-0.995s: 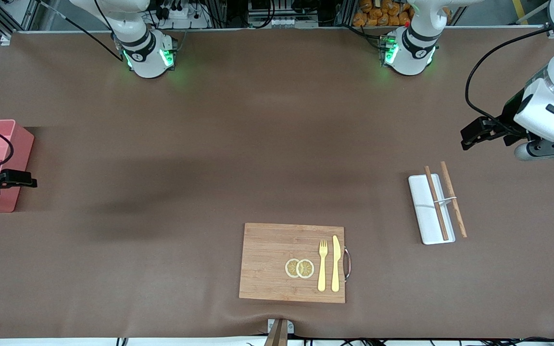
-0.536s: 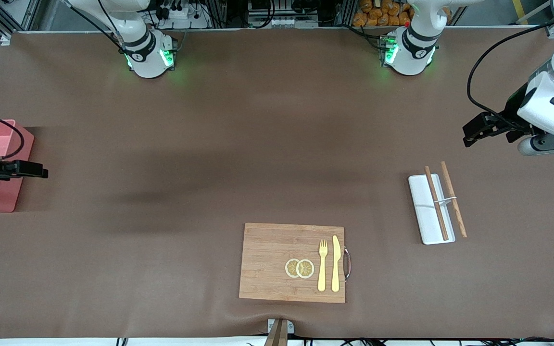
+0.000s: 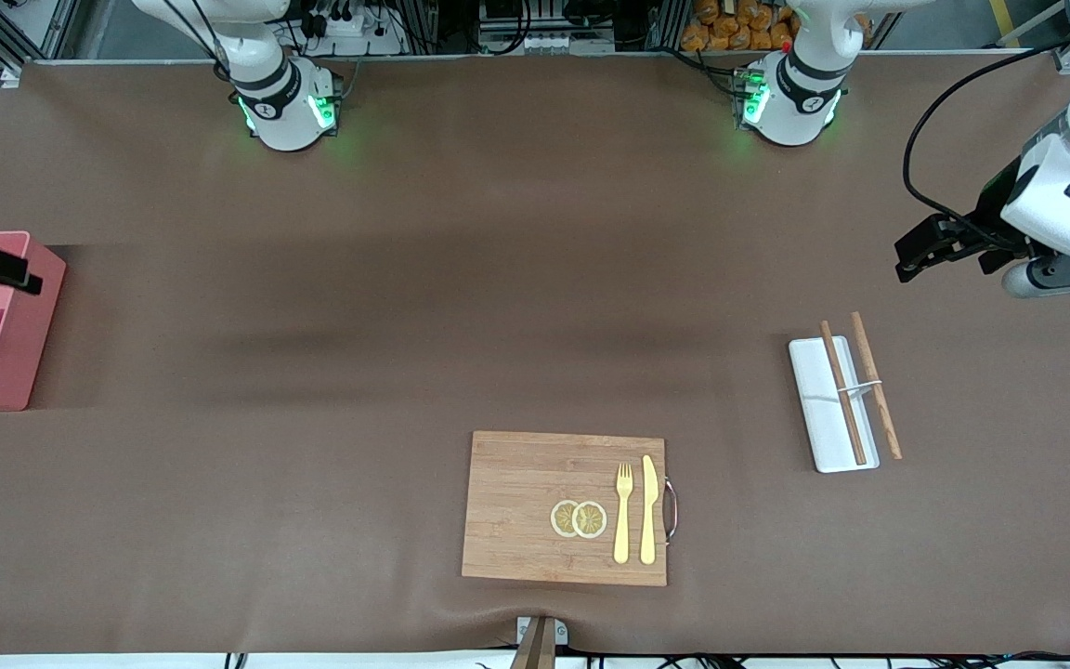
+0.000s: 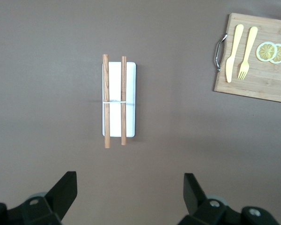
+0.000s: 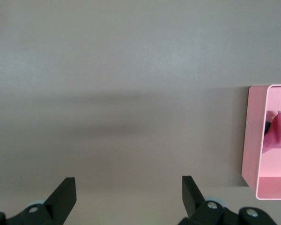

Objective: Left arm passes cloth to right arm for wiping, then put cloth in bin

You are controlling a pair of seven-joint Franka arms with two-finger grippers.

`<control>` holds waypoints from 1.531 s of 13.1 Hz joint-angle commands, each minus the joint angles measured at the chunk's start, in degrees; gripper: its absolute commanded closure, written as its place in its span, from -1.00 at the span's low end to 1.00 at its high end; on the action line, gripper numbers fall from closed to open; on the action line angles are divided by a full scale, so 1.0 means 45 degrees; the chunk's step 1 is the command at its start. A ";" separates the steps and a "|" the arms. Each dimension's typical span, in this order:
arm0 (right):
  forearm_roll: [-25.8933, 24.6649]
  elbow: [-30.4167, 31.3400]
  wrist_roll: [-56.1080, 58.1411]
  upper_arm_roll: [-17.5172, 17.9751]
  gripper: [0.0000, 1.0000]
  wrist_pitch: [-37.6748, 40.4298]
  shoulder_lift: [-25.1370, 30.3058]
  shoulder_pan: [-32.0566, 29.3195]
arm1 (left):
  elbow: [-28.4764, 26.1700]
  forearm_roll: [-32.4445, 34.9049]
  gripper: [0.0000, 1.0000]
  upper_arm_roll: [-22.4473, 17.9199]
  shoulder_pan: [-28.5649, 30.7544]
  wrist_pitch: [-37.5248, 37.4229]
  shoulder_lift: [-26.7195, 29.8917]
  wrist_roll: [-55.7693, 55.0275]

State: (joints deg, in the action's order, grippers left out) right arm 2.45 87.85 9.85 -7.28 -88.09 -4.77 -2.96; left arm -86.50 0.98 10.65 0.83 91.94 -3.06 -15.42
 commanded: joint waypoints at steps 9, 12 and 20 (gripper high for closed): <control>-0.0135 0.0692 -0.0157 0.0974 -1.00 -0.1441 0.1334 -0.0338 | -0.0446 0.0055 -1.00 -0.1212 -0.0966 -0.0567 0.0660 0.0087; -0.0174 0.0712 -0.0177 0.0974 -1.00 -0.1402 0.1334 -0.0358 | -0.0505 0.0055 -1.00 -0.1506 -0.1005 -0.0607 0.0778 0.0204; -0.0370 0.0712 -0.0177 0.0974 -1.00 -0.1499 0.1276 -0.0299 | -0.0173 0.0231 -1.00 -0.1565 -0.1025 -0.0802 0.0758 0.0283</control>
State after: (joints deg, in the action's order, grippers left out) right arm 1.66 91.23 9.73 -3.83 -94.74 0.76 -3.49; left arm -87.07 1.07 4.23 -3.09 88.73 -1.08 -14.82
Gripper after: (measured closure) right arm 0.000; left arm 0.000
